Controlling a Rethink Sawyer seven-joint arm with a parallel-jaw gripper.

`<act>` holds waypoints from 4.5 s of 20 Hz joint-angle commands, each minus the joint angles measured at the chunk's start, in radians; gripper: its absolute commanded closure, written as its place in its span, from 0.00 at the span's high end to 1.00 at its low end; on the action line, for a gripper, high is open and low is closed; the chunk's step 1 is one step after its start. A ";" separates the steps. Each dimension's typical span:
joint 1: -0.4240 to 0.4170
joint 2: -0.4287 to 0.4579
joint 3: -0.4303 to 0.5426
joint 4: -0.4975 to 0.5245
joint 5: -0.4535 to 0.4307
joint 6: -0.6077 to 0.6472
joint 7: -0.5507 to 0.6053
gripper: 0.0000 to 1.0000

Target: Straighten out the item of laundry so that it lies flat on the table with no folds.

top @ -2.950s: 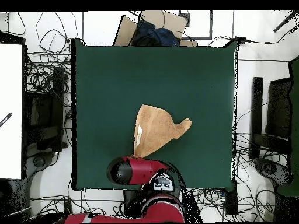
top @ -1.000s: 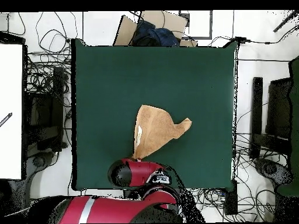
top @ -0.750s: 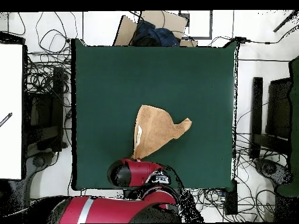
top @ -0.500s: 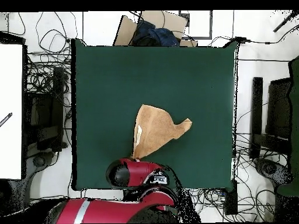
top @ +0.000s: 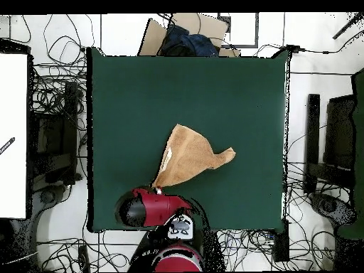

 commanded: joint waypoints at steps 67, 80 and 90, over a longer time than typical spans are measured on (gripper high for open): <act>0.043 -0.339 0.058 -0.336 0.267 0.746 0.161 0.00; 0.005 -0.389 0.069 -0.330 0.284 0.805 0.132 0.00; -0.038 -0.385 0.101 -0.258 0.319 0.723 0.084 0.00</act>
